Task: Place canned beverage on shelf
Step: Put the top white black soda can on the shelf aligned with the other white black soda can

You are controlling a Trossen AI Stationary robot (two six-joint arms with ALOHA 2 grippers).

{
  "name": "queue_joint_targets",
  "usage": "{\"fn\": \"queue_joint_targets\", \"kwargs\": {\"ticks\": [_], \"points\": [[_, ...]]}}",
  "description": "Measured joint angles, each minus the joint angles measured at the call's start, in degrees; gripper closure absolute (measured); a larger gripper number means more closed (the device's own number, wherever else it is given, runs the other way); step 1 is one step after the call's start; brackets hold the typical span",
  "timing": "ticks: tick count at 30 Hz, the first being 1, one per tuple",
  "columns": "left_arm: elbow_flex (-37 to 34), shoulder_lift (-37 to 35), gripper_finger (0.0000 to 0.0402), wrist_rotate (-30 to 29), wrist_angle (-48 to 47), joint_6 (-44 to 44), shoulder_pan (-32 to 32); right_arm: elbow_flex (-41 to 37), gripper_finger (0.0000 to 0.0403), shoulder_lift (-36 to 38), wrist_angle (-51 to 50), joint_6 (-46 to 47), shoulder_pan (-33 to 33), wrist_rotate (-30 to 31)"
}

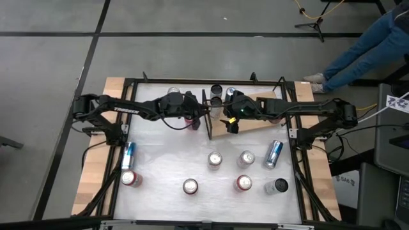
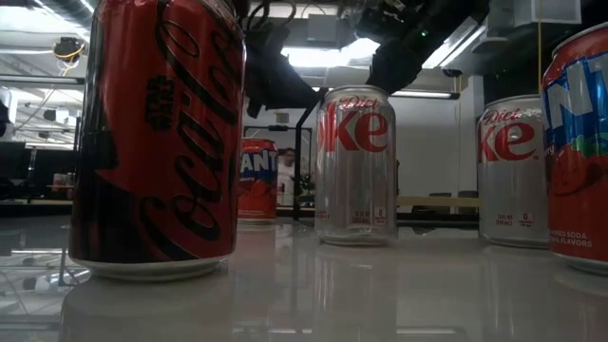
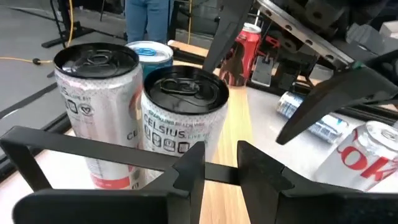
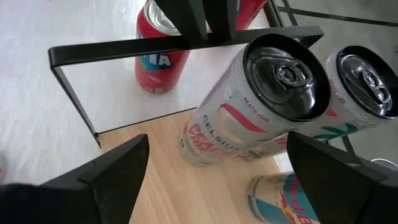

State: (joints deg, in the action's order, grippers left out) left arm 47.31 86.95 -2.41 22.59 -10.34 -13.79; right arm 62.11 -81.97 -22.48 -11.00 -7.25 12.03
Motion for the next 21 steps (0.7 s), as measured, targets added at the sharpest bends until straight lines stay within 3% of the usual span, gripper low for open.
{"fn": "queue_joint_targets", "kwargs": {"ticks": [21], "points": [[0.0,0.1,0.0317,-3.0,2.5,-0.1,-2.4,0.0,0.0033,0.0,0.0,0.0,0.0,-1.4]]}}
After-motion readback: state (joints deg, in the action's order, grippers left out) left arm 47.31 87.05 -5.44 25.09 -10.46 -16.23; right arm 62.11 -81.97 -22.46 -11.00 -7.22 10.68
